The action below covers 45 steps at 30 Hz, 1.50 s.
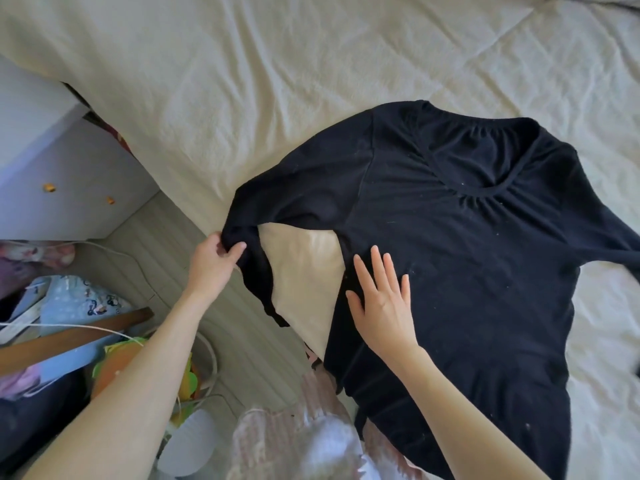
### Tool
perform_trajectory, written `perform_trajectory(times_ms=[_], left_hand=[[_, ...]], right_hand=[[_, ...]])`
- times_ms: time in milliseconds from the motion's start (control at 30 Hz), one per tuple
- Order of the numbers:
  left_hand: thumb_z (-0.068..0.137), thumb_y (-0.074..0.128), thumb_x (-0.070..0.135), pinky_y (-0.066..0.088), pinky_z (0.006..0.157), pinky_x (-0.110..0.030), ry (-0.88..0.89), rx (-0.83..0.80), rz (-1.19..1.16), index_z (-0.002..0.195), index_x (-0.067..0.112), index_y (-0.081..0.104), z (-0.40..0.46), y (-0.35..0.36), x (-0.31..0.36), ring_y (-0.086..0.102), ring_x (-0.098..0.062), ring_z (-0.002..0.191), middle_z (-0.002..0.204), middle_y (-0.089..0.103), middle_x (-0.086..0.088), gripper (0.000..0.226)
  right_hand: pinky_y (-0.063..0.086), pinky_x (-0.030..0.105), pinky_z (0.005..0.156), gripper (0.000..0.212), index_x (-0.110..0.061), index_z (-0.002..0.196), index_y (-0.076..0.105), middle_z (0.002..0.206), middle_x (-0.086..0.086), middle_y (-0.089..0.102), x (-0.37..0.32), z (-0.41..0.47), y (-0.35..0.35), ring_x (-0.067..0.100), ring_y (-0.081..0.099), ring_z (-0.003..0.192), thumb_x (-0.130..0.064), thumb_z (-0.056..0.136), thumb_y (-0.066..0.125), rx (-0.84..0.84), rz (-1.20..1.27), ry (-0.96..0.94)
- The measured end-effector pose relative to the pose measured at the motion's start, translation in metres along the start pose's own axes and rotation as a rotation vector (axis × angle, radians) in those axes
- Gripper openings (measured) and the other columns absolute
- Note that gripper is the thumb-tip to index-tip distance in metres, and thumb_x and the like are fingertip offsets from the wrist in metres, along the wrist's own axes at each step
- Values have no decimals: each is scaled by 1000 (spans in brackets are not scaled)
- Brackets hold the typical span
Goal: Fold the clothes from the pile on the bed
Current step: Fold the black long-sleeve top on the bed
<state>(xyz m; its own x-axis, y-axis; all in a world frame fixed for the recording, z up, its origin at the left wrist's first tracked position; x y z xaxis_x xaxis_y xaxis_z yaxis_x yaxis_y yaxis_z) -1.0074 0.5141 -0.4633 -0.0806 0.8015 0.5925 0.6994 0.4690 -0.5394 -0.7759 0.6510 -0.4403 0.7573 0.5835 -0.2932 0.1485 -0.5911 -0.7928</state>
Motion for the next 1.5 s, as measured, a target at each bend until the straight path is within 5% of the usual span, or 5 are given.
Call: perform_trajectory(times_ms=[233,433,867,1233,1500], left_hand=[[91,59,22,41,62,-29,494,267,335,110,7,60,-78,-1,82,54,-15,73,84,56,5,24],[93,54,23,45,76,-36,710,-101,426,123,15,57,-160,124,141,58,-23,101,113,59,-3,32],[89,58,9,19,112,-55,374,57,842,143,16,35,-121,133,62,7,-39,143,155,16,-13,59],[90,58,19,47,70,-39,617,113,772,104,8,63,-196,153,113,63,-35,74,91,69,-11,19],[96,48,20,43,96,-25,544,-371,311,125,21,58,-270,242,102,52,-7,115,125,58,9,31]], right_hand=[[17,27,116,51,-23,148,27,155,-6,24,30,-34,-16,11,16,144,-34,101,39,-65,555,143],[49,28,88,33,-23,127,54,123,-3,60,87,-68,-42,7,59,107,-36,99,43,63,1419,566],[11,52,115,61,-30,151,7,160,1,-5,189,-107,4,26,-7,147,-43,99,35,-126,-43,165],[27,31,110,40,-16,136,49,147,1,41,197,-102,-18,19,29,140,-30,99,44,-59,648,302],[47,42,93,25,-17,91,62,110,11,63,214,-145,-22,22,60,99,-35,97,45,13,1168,729]])
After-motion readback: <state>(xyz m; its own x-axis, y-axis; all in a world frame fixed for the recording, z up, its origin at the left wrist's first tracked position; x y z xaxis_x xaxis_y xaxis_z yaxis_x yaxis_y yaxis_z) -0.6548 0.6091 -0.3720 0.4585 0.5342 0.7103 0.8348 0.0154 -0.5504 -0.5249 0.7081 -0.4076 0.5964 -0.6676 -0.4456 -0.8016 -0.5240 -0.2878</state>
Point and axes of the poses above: each hand's wrist, its own z-axis towards the middle knuckle, its own y-axis out of the palm, x = y × z, the point moved 1 cm from there along z, towards the middle knuckle
